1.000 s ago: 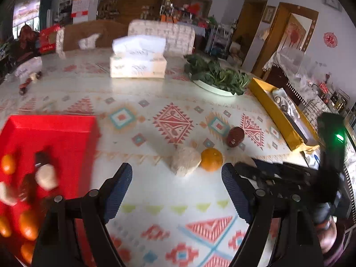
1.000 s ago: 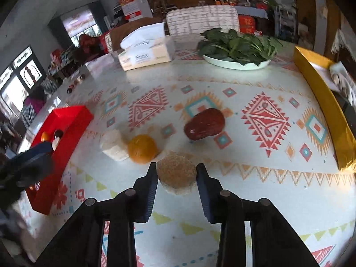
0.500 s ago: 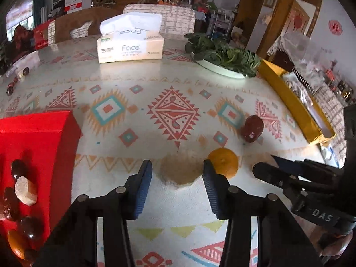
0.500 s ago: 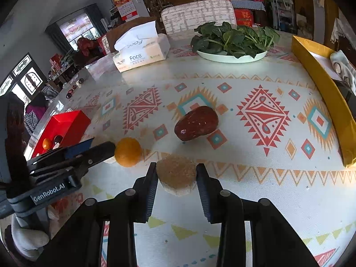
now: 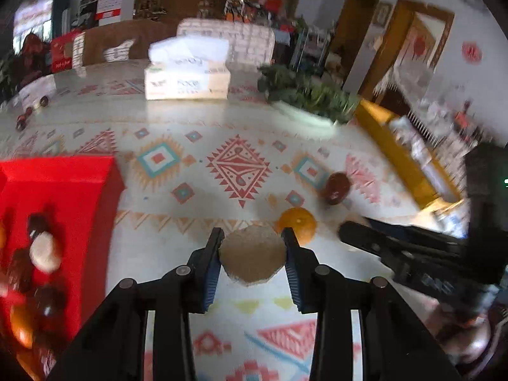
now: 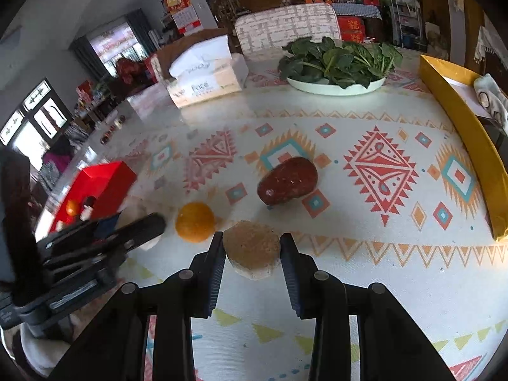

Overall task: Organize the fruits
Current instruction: 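Carry both rice cakes into the red tray and open both grippers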

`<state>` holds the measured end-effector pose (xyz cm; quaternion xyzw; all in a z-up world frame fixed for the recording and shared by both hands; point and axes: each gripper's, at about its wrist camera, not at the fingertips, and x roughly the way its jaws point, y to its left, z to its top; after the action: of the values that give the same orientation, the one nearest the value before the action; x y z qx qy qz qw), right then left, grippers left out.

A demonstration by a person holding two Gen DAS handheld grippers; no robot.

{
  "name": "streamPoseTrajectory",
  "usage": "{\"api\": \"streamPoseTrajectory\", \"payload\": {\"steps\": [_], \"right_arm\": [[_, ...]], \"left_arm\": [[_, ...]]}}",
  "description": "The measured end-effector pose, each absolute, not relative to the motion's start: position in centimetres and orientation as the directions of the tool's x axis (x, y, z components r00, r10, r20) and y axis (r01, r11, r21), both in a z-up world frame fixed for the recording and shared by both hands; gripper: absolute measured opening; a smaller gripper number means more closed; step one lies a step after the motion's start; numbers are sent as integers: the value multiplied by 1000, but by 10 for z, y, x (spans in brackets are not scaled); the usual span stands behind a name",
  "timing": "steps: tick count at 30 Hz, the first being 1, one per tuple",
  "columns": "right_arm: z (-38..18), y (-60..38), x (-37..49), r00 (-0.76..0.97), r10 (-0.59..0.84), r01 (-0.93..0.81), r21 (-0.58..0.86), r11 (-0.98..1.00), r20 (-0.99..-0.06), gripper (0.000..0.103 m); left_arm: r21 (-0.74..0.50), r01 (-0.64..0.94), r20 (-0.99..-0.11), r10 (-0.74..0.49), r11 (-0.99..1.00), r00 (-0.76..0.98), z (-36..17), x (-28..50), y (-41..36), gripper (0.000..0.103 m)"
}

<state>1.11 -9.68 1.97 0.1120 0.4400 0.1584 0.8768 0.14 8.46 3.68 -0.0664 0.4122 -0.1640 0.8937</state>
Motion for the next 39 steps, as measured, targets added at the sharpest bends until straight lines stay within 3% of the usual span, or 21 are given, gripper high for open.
{"api": "streamPoseTrajectory", "payload": {"steps": [9, 14, 17, 22, 32, 35, 39], "right_arm": [[29, -86, 0, 588, 453, -255, 378, 890, -670, 38], [39, -62, -7, 606, 421, -279, 316, 907, -675, 38], [53, -39, -12, 571, 470, -312, 352, 883, -673, 38], [72, 22, -5, 499, 533, -400, 363, 841, -684, 38], [55, 137, 36, 401, 515, -474, 309, 824, -758, 38], [46, 158, 51, 389, 491, -477, 286, 831, -779, 38], [41, 170, 63, 402, 479, -468, 274, 840, -780, 41]], "left_arm": [[-329, 123, -608, -309, 936, 731, 84, -64, 191, 36], [-248, 10, -623, -168, 969, 764, 94, -73, 260, 36], [-229, -44, -647, -119, 972, 753, 89, -65, 295, 36], [-260, -93, -676, -112, 961, 728, 72, -44, 331, 36], [-287, -104, -718, -142, 952, 682, 43, -6, 346, 36], [-314, -104, -706, -158, 944, 691, 43, -6, 350, 42], [-337, -97, -689, -175, 936, 703, 46, -11, 351, 58]]}}
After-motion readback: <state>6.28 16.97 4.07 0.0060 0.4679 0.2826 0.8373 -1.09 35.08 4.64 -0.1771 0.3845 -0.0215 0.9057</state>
